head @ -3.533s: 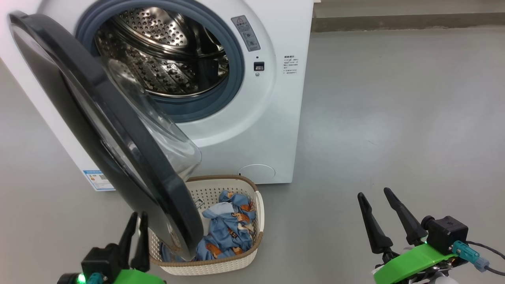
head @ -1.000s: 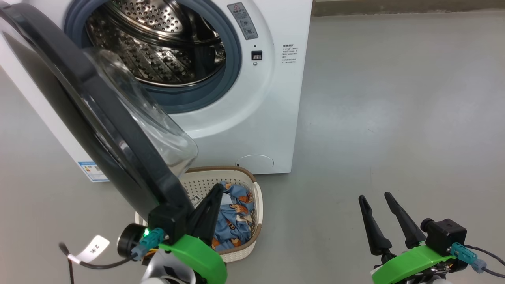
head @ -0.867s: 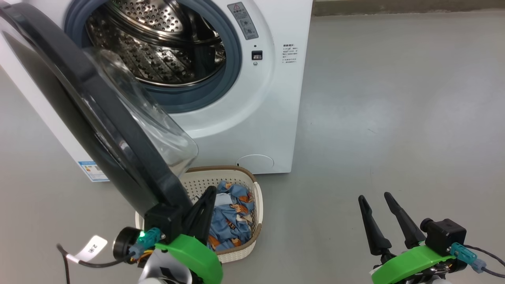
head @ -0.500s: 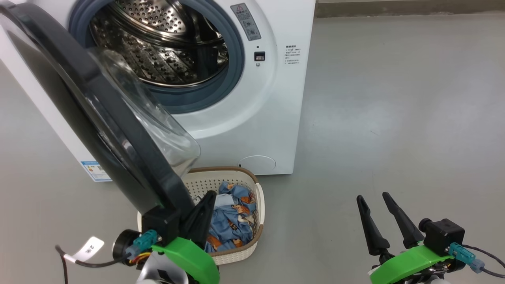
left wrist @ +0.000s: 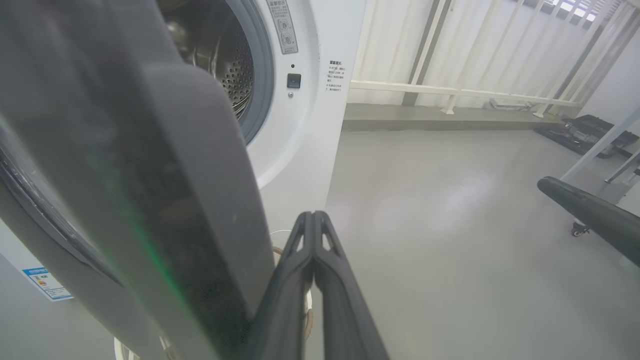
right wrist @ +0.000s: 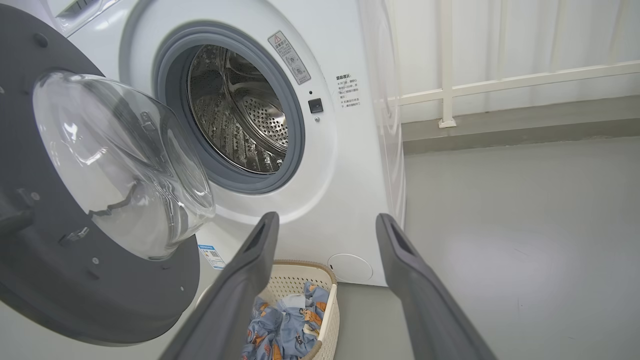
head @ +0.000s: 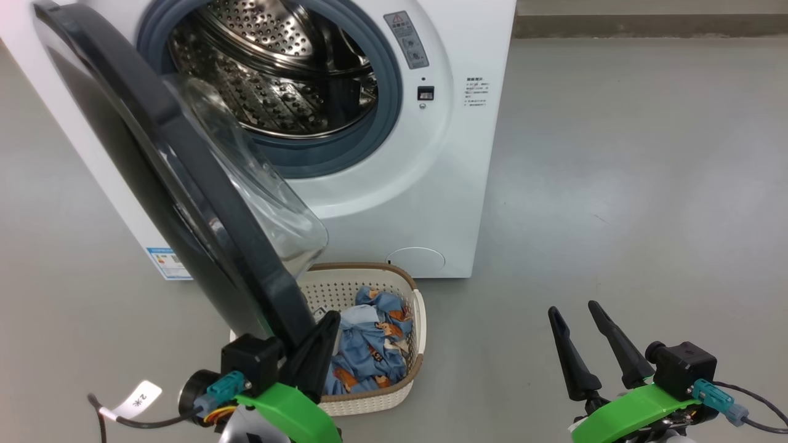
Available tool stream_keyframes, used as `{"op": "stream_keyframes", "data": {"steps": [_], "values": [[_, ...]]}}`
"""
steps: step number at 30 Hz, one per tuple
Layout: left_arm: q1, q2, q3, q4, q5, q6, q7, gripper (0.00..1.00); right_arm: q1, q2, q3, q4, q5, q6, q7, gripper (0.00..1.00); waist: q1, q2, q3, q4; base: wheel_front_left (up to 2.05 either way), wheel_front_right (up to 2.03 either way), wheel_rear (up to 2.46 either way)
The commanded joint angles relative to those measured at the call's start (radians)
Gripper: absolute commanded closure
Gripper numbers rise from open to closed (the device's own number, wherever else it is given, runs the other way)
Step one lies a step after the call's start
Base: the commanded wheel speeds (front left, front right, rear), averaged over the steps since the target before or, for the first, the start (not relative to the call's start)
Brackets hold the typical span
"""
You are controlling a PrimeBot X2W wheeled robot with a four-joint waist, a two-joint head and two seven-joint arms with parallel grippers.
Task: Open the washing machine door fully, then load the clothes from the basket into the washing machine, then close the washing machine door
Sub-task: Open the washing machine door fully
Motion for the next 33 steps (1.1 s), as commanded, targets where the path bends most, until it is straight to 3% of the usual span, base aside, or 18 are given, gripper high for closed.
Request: {"op": "stream_keyframes", "data": {"steps": [1, 33], "values": [[-0.020, 0.026, 0.050, -0.018, -0.006, 0.013, -0.009, 1.00, -0.028, -0.003, 0.027, -0.025, 0.001, 0.002, -0.012, 0.00, 0.0000, 0.0000, -0.002, 0.006, 0.00, 0.00, 0.00], [0.001, 0.058, 0.059, 0.002, -0.032, 0.040, -0.015, 1.00, -0.014, 0.012, 0.042, -0.012, 0.016, 0.002, -0.012, 0.00, 0.0000, 0.0000, -0.024, 0.209, 0.00, 0.00, 0.00]]}}
